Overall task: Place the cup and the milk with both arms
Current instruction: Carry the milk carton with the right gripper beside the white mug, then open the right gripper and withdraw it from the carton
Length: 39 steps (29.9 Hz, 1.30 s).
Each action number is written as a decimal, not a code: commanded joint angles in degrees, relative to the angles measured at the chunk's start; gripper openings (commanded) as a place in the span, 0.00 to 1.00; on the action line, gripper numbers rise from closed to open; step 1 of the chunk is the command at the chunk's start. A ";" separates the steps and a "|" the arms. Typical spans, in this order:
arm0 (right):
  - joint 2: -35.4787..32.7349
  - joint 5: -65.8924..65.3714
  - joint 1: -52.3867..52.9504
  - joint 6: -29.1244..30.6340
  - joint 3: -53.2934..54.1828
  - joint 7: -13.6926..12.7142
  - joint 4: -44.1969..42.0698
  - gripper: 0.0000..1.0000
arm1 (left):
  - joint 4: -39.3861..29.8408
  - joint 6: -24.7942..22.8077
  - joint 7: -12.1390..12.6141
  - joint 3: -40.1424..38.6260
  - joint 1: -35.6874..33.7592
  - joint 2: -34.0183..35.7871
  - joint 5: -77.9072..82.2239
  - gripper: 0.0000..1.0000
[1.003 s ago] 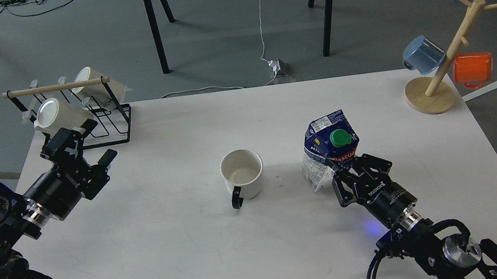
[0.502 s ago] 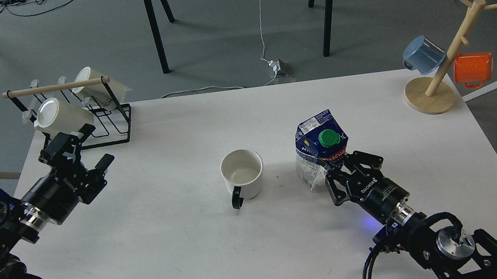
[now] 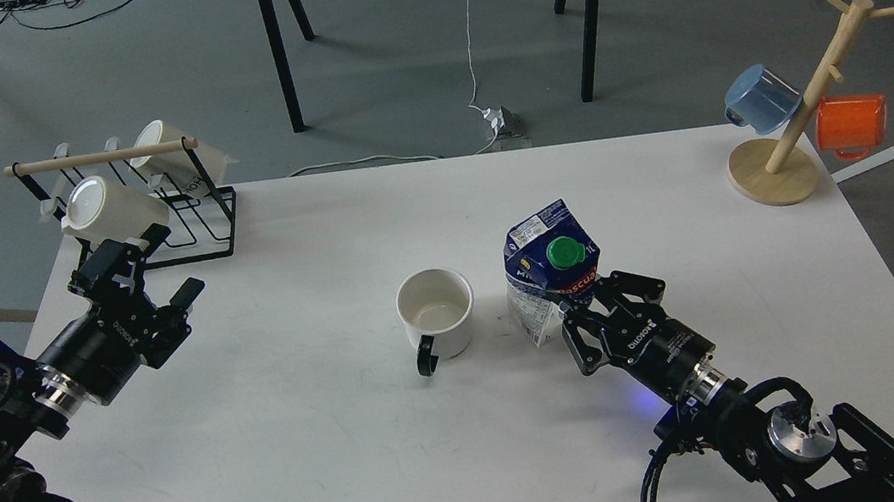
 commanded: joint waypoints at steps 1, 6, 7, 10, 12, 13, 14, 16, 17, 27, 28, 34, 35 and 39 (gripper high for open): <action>0.00 0.10 0.03 -0.01 -0.56 0.01 -0.23 0.33 | 0.00 0.05 0.00 0.00 0.02 -0.08 0.25 0.98; 0.00 0.01 0.03 -0.01 -2.13 0.01 -0.49 0.34 | 0.00 0.05 0.00 0.09 0.11 -0.17 1.58 0.98; 0.00 0.01 0.12 -0.01 -2.49 0.01 -0.58 0.34 | 0.00 0.05 0.00 0.00 0.28 -0.17 1.58 0.98; 0.00 0.01 0.12 -0.01 -2.67 0.01 -0.58 0.38 | 0.00 0.05 0.00 0.00 0.37 -0.17 1.58 0.98; 0.00 0.01 0.12 -0.01 -2.58 0.01 -0.58 0.41 | 0.00 0.05 0.00 0.00 0.46 -0.17 1.66 0.98; 0.00 0.10 0.12 -0.01 -2.58 0.01 -0.58 0.42 | 0.00 0.05 0.00 0.00 0.55 -0.17 1.58 0.98; 0.00 0.01 0.12 -0.01 -2.58 0.01 -0.58 0.43 | 0.00 0.05 0.00 0.00 0.55 -0.17 1.66 0.98; 0.00 0.10 0.12 -0.01 -2.49 0.01 -0.67 0.46 | 0.00 0.05 0.00 0.00 0.55 -0.17 1.66 0.98; 0.00 0.10 0.12 -0.01 -2.49 0.01 -0.58 0.48 | 0.00 0.05 0.00 0.00 0.55 -0.17 1.66 0.98; 0.00 0.19 0.12 -0.01 -2.32 0.01 -0.49 0.99 | 0.00 0.05 0.00 0.00 0.55 -0.26 1.66 0.98; 0.00 0.19 0.03 -0.01 -2.32 0.01 -0.41 0.99 | 0.00 0.05 0.00 0.00 0.55 -0.26 1.66 0.98; 0.00 0.28 -1.64 -0.01 -2.32 0.01 0.03 0.99 | 0.00 0.05 0.00 0.00 0.46 -0.17 1.66 0.98; 0.00 0.36 -2.16 -0.01 -2.40 0.01 0.21 0.99 | 0.00 0.05 0.00 0.00 0.55 -0.17 1.66 0.98; 0.00 0.28 -5.24 -0.01 -2.49 0.01 2.49 0.99 | 0.00 0.05 0.00 0.00 0.46 -0.17 1.66 0.98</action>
